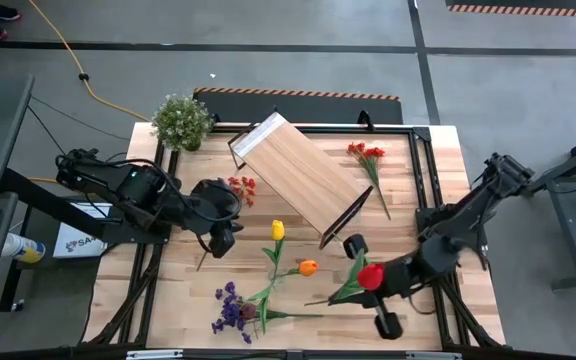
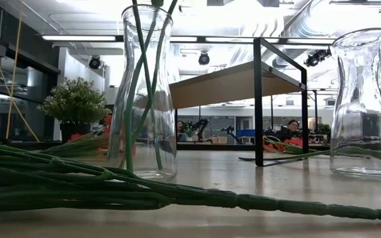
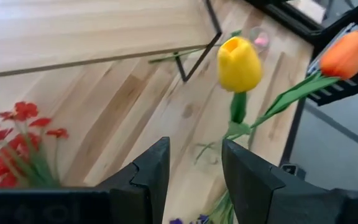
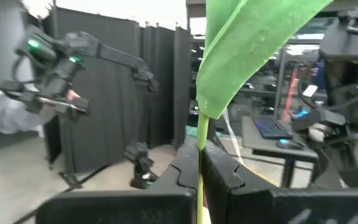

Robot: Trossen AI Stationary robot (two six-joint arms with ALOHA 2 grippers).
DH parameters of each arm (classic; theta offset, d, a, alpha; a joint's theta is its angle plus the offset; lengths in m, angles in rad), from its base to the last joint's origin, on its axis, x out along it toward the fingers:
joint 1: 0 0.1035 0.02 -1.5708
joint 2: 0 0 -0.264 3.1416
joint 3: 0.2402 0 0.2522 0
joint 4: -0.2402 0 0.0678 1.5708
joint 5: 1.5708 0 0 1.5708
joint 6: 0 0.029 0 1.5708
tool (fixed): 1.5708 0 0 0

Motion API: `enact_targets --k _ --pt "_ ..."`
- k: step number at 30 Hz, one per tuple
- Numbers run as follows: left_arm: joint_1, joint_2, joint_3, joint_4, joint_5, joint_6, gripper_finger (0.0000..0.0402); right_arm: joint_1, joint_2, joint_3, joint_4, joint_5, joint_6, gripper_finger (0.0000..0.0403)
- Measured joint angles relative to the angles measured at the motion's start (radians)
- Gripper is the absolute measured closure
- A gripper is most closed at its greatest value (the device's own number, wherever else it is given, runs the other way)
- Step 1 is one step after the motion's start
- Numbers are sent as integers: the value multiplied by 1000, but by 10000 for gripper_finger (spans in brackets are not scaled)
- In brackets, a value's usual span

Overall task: Pick and place flowers into a vace then onto a shelf
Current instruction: Put the red tulip into the left transparent vase

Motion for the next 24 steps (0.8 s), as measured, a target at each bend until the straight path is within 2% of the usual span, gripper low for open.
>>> enact_targets --k 10,24 --pt "0 0 0 -204 -20 -127 222 -66 84 0 28 13 -4 402" --pt "0 0 0 -324 -56 -139 222 -150 207 0 52 42 17 403"
